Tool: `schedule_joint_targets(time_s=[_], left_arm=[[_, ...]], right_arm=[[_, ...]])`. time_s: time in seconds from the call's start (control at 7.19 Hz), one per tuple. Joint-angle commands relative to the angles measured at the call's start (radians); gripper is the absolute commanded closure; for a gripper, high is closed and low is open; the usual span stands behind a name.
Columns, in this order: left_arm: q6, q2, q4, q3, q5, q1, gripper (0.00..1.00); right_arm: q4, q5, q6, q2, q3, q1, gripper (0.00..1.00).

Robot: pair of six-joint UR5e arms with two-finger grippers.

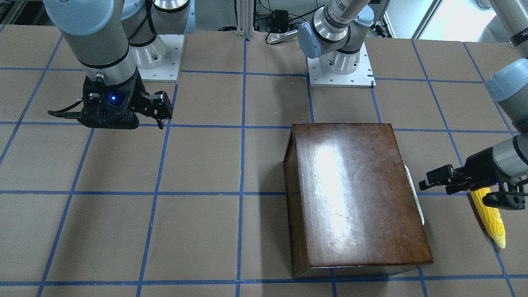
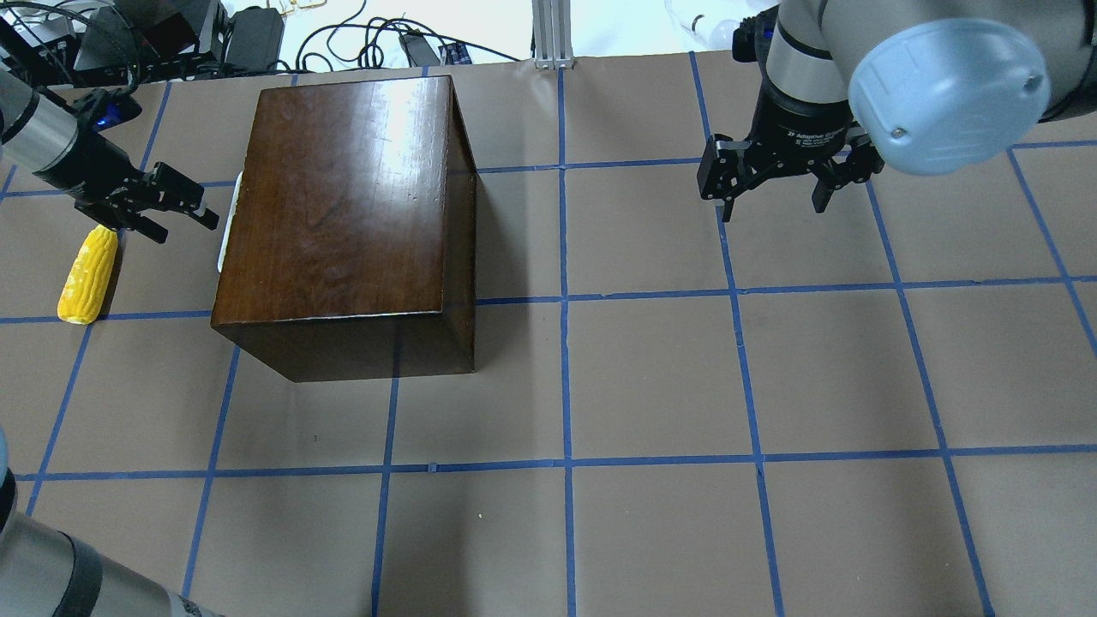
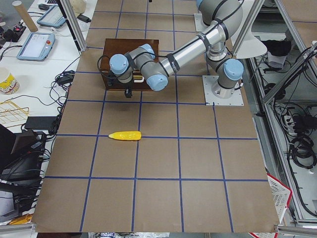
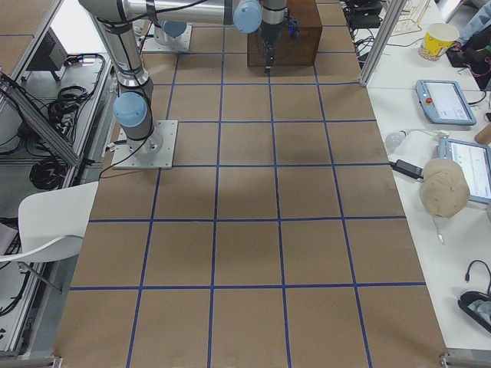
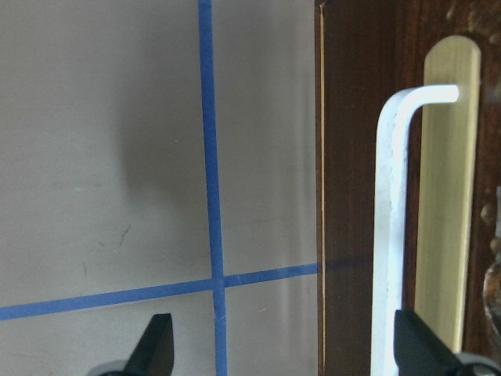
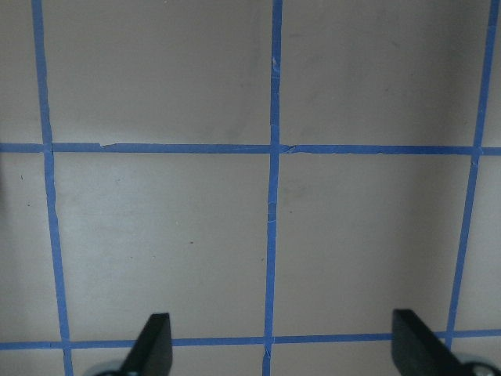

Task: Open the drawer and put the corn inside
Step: 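Hook the left gripper onto the white drawer handle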

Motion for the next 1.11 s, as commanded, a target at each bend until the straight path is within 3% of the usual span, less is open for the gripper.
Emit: schedule_joint_targets(time_s=[0.0,0.7,0.97], left_arm=[[0.0,-0.005,-0.006,-0.004,-0.041,-0.001,0.0],[0.003,-0.017,-0.004,-0.027,-0.046,-0.004,0.0],[0.0,-0.032,-0.006,-0.027,-0.1,-0.004,0.0]], right_arm=[[0.0,0.0,0.0,0.0,0.0,0.0,0.0],[0.0,0.0,0.0,0.0,0.0,0.0,0.0],[-0.001,0.0,0.0,0.0,0.0,0.0,0.0]])
